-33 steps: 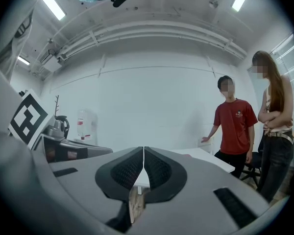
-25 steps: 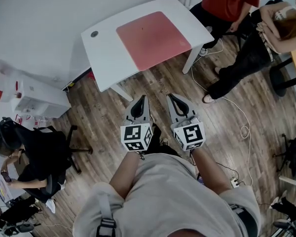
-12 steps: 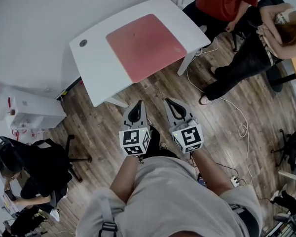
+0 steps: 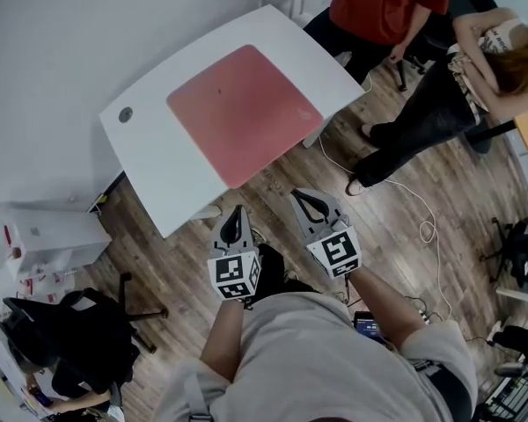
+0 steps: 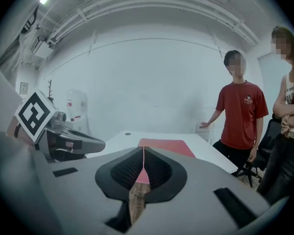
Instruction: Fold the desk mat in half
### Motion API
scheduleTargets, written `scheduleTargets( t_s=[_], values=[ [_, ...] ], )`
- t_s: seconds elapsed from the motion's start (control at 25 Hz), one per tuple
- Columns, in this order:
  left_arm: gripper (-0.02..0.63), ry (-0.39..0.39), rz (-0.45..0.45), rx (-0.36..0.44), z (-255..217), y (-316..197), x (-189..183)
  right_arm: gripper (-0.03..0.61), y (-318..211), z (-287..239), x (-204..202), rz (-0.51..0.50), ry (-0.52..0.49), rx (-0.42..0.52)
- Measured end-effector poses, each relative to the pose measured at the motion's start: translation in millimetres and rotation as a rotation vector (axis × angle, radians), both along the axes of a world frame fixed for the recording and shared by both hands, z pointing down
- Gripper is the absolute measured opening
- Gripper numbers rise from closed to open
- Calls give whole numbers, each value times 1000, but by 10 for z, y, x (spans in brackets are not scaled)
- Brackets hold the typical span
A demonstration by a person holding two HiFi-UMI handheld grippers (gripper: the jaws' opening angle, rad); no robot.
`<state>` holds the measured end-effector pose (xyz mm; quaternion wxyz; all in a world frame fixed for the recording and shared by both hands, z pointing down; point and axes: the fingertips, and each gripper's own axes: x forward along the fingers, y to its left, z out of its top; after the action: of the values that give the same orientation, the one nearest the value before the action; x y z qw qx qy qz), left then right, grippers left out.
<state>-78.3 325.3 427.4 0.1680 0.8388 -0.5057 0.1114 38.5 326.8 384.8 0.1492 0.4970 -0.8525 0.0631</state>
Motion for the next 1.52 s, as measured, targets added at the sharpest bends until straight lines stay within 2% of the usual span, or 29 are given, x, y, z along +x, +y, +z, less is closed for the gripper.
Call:
scheduleTargets(
  t_s=[0.28, 0.52, 0.68, 1.0, 1.16, 1.36, 1.52],
  values=[
    [12, -13, 57, -2, 56, -370, 29, 41, -352, -15, 8, -33, 75, 0],
    [12, -40, 32, -35, 212, -621, 76, 41, -633, 152, 199, -52, 128, -55],
    [11, -76, -14, -84, 426, -646, 83, 41, -737, 334, 316, -138, 201, -56],
    [11, -194, -111, -119, 637, -666, 394, 41, -957, 680, 737, -298, 218, -97],
    [12, -265, -154, -167, 830, -627, 502, 41, -1068, 846, 1075, -331, 259, -111],
    [12, -353, -224, -225, 1135, -560, 536, 41, -1227, 1063, 1434, -368, 358, -100],
    [12, -367, -256, -273, 1286, -534, 552, 41, -1282, 1197, 1586, -385, 406, -94]
  ],
)
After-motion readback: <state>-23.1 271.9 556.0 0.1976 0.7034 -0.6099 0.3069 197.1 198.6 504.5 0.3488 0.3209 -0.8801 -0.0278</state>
